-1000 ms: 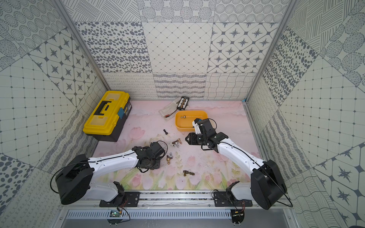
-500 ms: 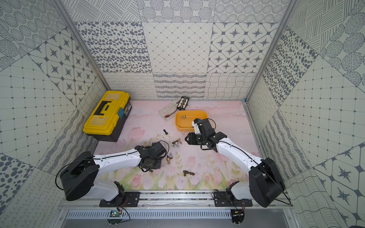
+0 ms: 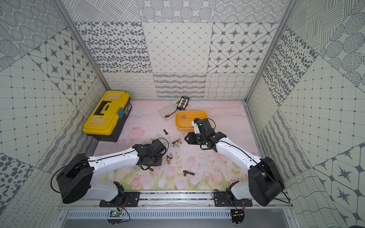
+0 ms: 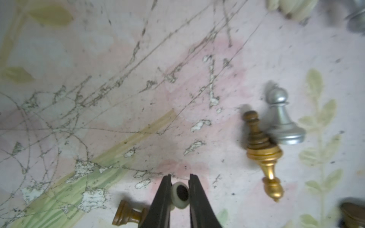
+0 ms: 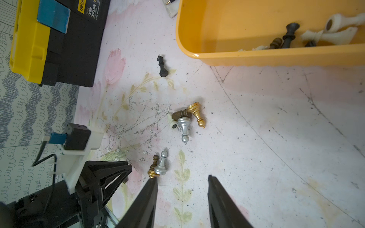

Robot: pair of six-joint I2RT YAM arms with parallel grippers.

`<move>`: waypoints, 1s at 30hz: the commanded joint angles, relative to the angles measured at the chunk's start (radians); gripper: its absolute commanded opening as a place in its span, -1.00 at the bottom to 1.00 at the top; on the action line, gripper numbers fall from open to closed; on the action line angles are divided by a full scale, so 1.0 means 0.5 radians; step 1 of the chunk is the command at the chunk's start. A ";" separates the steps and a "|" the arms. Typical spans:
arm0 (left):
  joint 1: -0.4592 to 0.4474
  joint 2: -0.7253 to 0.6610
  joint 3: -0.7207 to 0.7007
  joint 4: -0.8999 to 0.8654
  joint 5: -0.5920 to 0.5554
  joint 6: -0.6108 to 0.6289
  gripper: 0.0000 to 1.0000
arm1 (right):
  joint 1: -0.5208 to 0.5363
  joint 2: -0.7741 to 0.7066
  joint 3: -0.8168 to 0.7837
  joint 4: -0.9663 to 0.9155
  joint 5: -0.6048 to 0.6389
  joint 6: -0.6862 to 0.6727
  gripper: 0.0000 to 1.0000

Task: Put the chess pieces into the storage box
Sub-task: Pick up the chess piece at the center of the board, then place the chess piece in the storage box.

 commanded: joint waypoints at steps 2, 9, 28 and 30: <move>0.006 0.038 0.349 -0.037 -0.145 0.227 -0.69 | 0.009 -0.170 -0.010 0.096 0.152 0.018 -0.06; 0.043 0.555 1.141 -0.016 -0.186 0.647 -0.70 | -0.006 -0.439 -0.092 0.114 0.397 0.013 -0.06; 0.294 1.755 2.465 -0.069 0.219 0.860 -0.71 | -0.247 -0.715 -0.182 0.140 0.622 -0.030 -0.07; 0.303 1.816 2.515 -0.076 0.230 0.870 -0.70 | -0.268 -0.701 -0.178 0.135 0.599 -0.030 -0.08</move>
